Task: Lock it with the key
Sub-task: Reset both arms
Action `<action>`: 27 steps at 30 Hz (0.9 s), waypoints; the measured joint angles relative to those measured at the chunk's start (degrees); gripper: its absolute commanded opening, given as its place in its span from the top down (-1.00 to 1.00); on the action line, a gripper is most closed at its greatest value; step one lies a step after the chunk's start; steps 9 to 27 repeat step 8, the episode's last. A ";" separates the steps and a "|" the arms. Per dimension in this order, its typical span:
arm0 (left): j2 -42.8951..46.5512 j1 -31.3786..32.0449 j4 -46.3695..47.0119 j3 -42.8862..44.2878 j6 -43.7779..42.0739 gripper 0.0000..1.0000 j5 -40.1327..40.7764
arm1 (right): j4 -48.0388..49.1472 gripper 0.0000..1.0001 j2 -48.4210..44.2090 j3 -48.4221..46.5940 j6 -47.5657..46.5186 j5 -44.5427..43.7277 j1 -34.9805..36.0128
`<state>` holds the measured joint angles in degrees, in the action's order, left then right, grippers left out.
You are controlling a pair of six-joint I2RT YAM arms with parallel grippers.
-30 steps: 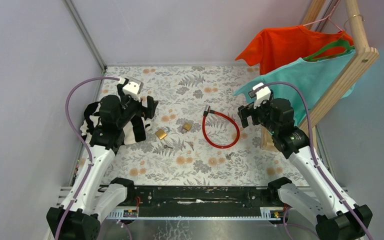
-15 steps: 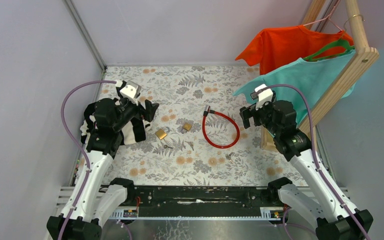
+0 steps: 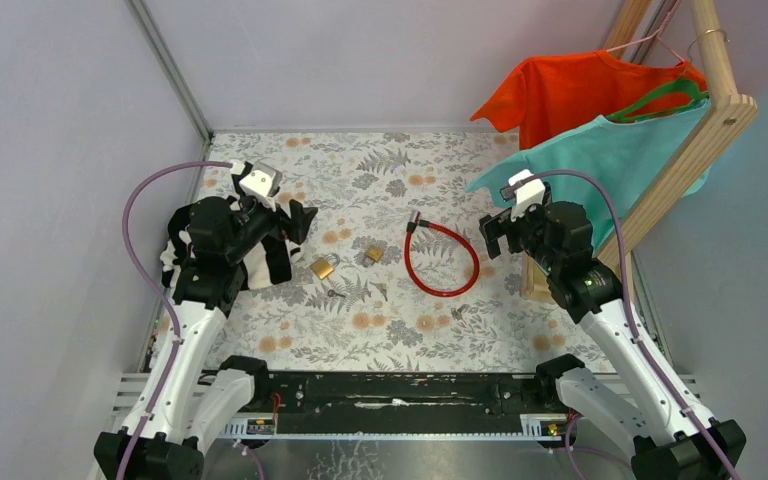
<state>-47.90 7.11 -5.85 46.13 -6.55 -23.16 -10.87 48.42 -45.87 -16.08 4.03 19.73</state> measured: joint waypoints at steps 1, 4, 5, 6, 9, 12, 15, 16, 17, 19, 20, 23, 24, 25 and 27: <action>0.00 -0.07 -0.02 0.00 0.00 -1.00 0.00 | 0.00 -0.98 -0.02 0.04 -0.04 0.02 0.00; 0.00 -0.11 -0.02 0.00 0.00 -1.00 -0.02 | 0.02 -0.98 -0.11 0.09 -0.17 0.00 0.00; -0.02 -0.11 -0.04 0.00 0.00 -1.00 -0.04 | 0.02 -0.98 -0.11 0.09 -0.17 0.02 0.00; -0.02 -0.13 -0.04 0.00 0.00 -1.00 -0.04 | 0.02 -0.98 -0.11 0.11 -0.17 0.00 0.00; 0.00 -0.13 -0.02 0.00 0.00 -1.00 -0.07 | 0.02 -0.98 -0.11 0.11 -0.15 0.02 0.00; 0.00 -0.13 -0.02 0.00 0.00 -1.00 -0.07 | 0.02 -0.98 -0.11 0.11 -0.15 0.02 0.00; 0.00 -0.13 -0.02 0.00 0.00 -1.00 -0.07 | 0.02 -0.98 -0.11 0.11 -0.15 0.02 0.00; 0.00 -0.13 -0.02 0.00 0.00 -1.00 -0.07 | 0.02 -0.98 -0.11 0.11 -0.15 0.02 0.00; 0.00 -0.13 -0.02 0.00 0.00 -1.00 -0.07 | 0.02 -0.98 -0.11 0.11 -0.15 0.02 0.00; 0.00 -0.13 -0.02 0.00 0.00 -1.00 -0.07 | 0.02 -0.98 -0.11 0.11 -0.15 0.02 0.00; 0.00 -0.13 -0.02 0.00 0.00 -1.00 -0.07 | 0.02 -0.98 -0.11 0.11 -0.15 0.02 0.00; 0.00 -0.13 -0.02 0.00 0.00 -1.00 -0.07 | 0.02 -0.98 -0.11 0.11 -0.15 0.02 0.00; 0.00 -0.13 -0.02 0.00 0.00 -1.00 -0.07 | 0.02 -0.98 -0.11 0.11 -0.15 0.02 0.00; 0.00 -0.13 -0.02 0.00 0.00 -1.00 -0.07 | 0.02 -0.98 -0.11 0.11 -0.15 0.02 0.00; 0.00 -0.13 -0.02 0.00 0.00 -1.00 -0.07 | 0.02 -0.98 -0.11 0.11 -0.15 0.02 0.00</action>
